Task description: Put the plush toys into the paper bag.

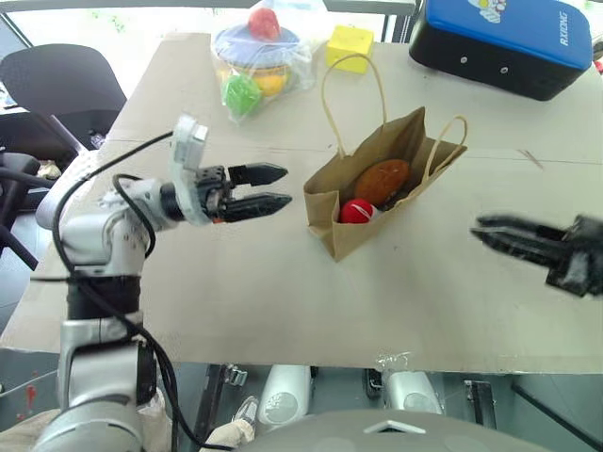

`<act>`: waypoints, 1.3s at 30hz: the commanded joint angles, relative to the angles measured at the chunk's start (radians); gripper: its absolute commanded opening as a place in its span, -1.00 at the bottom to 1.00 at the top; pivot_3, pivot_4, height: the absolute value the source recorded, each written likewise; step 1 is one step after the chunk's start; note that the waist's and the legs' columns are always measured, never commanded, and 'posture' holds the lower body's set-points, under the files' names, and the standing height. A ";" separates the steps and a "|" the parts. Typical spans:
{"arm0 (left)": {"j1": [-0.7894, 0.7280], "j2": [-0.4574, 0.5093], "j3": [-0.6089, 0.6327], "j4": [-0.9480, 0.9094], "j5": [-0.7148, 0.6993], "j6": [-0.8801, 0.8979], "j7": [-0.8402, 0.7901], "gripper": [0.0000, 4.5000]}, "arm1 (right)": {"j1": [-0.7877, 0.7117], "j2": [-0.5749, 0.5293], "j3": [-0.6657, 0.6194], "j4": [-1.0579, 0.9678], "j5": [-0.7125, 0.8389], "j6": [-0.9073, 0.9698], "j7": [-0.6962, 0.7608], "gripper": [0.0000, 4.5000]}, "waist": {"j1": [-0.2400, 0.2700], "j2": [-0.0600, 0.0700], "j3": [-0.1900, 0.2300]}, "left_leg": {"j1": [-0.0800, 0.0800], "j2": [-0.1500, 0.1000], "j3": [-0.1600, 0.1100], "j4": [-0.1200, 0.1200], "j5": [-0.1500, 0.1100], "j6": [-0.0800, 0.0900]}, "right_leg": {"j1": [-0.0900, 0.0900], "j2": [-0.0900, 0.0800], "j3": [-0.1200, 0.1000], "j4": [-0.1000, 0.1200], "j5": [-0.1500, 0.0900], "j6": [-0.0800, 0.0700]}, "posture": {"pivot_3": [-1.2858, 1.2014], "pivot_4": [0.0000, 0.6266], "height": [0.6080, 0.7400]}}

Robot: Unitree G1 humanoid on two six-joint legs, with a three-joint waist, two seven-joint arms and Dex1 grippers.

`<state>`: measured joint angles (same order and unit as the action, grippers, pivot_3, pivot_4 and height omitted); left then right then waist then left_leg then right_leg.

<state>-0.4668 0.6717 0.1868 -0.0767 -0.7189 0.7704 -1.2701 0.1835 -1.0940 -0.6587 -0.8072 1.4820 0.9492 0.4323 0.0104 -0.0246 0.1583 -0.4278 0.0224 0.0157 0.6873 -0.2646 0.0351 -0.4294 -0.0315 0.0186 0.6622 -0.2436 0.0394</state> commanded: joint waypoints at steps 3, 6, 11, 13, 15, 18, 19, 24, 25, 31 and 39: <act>0.074 -0.030 -0.027 -0.172 -0.008 -0.043 0.090 1.00 | -0.180 0.110 0.465 -0.030 -0.431 -0.157 0.066 -1.00 | -0.003 0.001 0.001 | 0.013 0.000 0.004 -0.002 0.000 0.000 | 0.010 0.002 0.001 0.000 0.000 0.000 | 0.03 -0.52 1.00; 0.081 -0.036 -0.070 -0.186 0.027 -0.080 0.117 1.00 | -0.318 0.220 0.681 0.039 -0.609 -0.209 0.079 -1.00 | -0.004 0.001 0.001 | 0.015 0.000 0.004 -0.002 0.000 0.000 | 0.012 0.003 0.000 -0.001 -0.001 0.000 | 0.03 -0.52 1.00; 0.096 -0.039 -0.115 -0.199 0.052 -0.116 0.142 1.00 | -0.482 0.364 0.885 0.227 -0.863 -0.295 0.095 -1.00 | 0.002 0.001 0.001 | 0.014 0.000 0.003 -0.002 0.000 0.000 | 0.012 0.003 0.001 -0.001 -0.001 0.000 | 0.03 -0.52 1.00; 0.112 -0.043 -0.130 -0.217 0.069 -0.132 0.168 1.00 | -0.541 0.437 0.923 0.302 -0.919 -0.326 0.097 -1.00 | 0.001 0.001 0.001 | 0.014 0.000 0.004 -0.002 0.000 0.000 | 0.011 0.003 0.001 -0.002 -0.001 0.000 | 0.03 -0.52 1.00; 0.114 -0.070 -0.142 -0.236 0.101 -0.153 0.236 1.00 | -0.563 0.485 0.946 0.333 -0.956 -0.344 0.110 -1.00 | 0.002 0.001 0.001 | 0.014 0.000 0.004 -0.002 0.000 0.000 | 0.011 0.003 0.001 -0.002 -0.001 0.000 | 0.03 -0.52 1.00; 0.118 -0.117 -0.166 -0.264 0.137 -0.163 0.332 1.00 | -0.569 0.535 0.955 0.358 -0.995 -0.356 0.121 -1.00 | 0.004 0.001 0.001 | 0.013 0.000 0.003 -0.002 -0.001 0.001 | 0.011 0.002 -0.001 -0.001 -0.001 0.000 | 0.03 -0.52 1.00; 0.121 -0.136 -0.170 -0.275 0.141 -0.162 0.363 1.00 | -0.570 0.550 0.957 0.368 -1.006 -0.361 0.121 -1.00 | 0.003 0.001 0.001 | 0.013 -0.001 0.003 -0.002 -0.001 0.001 | 0.011 0.001 0.000 -0.001 -0.001 0.000 | 0.03 -0.52 1.00; 0.113 -0.251 -0.176 -0.294 0.177 -0.166 0.536 1.00 | -0.574 0.605 0.961 0.414 -1.058 -0.377 0.136 -1.00 | 0.003 0.001 0.001 | 0.014 -0.001 0.003 -0.002 -0.001 0.001 | 0.011 0.000 0.000 -0.001 -0.001 0.001 | 0.03 -0.52 1.00; 0.109 -0.265 -0.175 -0.293 0.180 -0.165 0.556 1.00 | -0.574 0.612 0.960 0.420 -1.064 -0.378 0.139 -1.00 | 0.002 0.001 0.000 | 0.014 -0.001 0.003 -0.002 -0.001 0.001 | 0.011 0.000 0.000 0.000 -0.001 0.001 | 0.03 -0.52 1.00; 0.090 -0.296 -0.258 -0.236 0.313 -0.292 0.596 0.88 | -0.562 0.637 0.947 0.434 -1.094 -0.381 0.154 -1.00 | 0.002 0.001 0.000 | 0.014 -0.001 0.003 -0.002 -0.001 0.001 | 0.011 0.001 -0.001 0.000 -0.001 0.001 | 0.03 -0.52 1.00; 0.048 -0.356 -0.232 -0.112 0.296 -0.468 0.535 -0.43 | -0.436 0.607 0.877 0.237 -1.050 -0.348 0.148 -1.00 | 0.004 0.001 0.000 | 0.013 -0.002 0.003 -0.002 -0.001 0.001 | 0.011 0.000 -0.001 -0.001 -0.001 0.001 | 0.03 -0.52 1.00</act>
<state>-0.3978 0.3204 -0.0739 -0.1752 -0.3882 0.3455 -0.7116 -0.2601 -0.4796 0.2569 -0.4896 0.4108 0.6072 0.5813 0.0143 -0.0235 0.1588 -0.4146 0.0208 0.0184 0.6851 -0.2653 0.0359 -0.4181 -0.0318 0.0170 0.6613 -0.2442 0.0400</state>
